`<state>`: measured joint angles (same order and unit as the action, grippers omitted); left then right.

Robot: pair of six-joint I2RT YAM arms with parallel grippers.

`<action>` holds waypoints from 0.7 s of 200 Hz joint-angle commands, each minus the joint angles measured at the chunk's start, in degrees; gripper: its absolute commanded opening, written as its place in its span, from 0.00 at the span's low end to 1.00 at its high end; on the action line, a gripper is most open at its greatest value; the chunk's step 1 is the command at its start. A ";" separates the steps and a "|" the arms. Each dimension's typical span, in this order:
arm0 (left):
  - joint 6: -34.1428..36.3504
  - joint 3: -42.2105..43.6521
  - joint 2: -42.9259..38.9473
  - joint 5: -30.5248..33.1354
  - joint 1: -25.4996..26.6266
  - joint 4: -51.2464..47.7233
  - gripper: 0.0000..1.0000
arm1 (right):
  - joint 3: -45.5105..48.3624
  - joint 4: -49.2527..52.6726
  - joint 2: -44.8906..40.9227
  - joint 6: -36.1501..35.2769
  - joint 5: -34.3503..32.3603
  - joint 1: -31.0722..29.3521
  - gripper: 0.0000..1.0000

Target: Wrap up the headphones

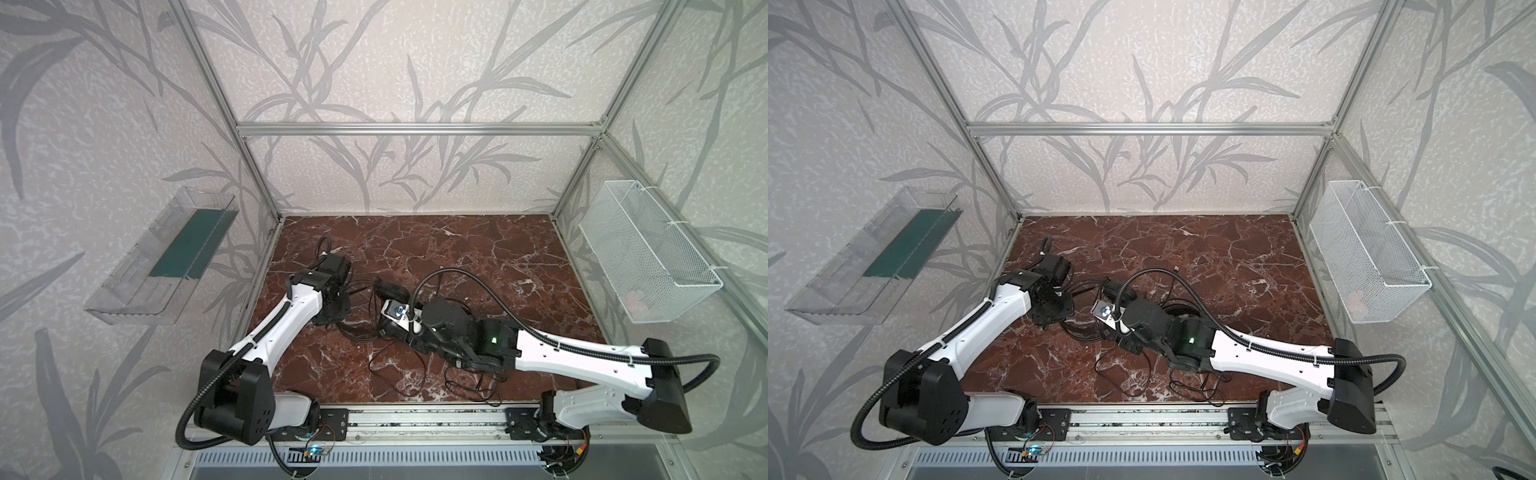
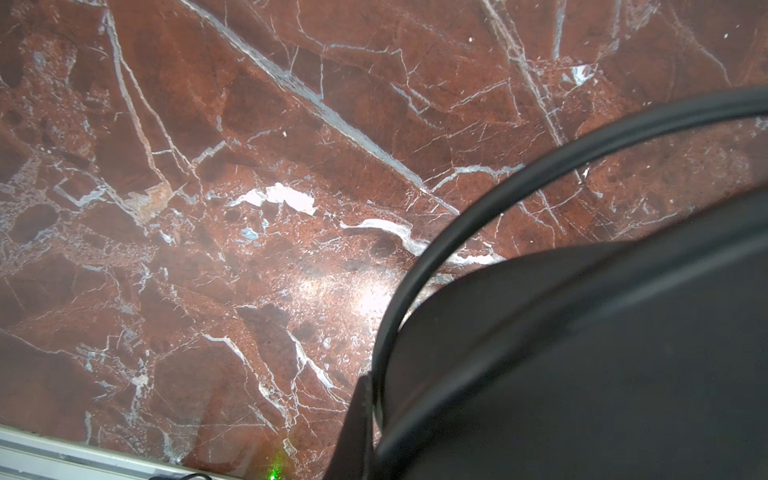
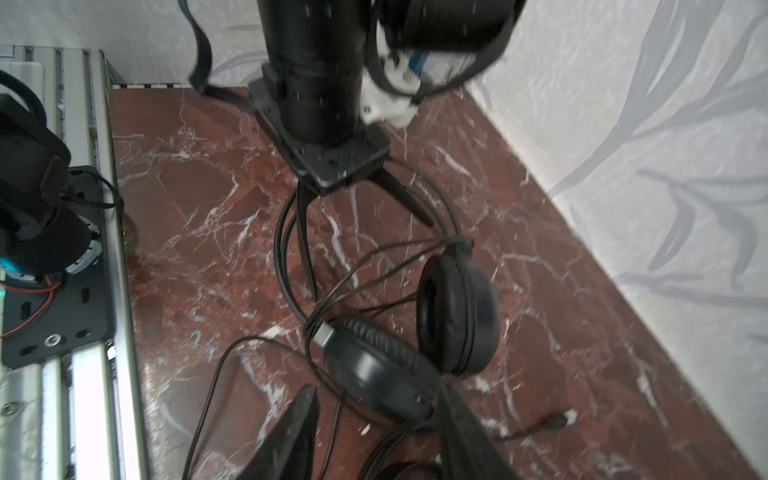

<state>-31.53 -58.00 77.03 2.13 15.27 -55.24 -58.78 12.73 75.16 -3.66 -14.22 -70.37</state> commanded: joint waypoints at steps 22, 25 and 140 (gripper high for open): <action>-2.35 -0.77 -1.80 0.60 0.12 0.93 0.00 | 11.06 7.43 -3.37 32.39 -0.99 -7.26 0.53; -2.42 -0.74 -1.80 0.56 0.11 0.93 0.00 | 11.59 7.64 -3.23 34.20 -0.76 -7.65 0.54; -2.14 -0.89 -1.28 -0.79 0.11 1.43 0.00 | 2.55 17.77 12.69 48.65 12.14 -9.01 0.64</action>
<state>-32.73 -58.00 77.01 2.90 15.27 -55.22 -52.03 29.36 87.81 49.82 -4.56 -78.54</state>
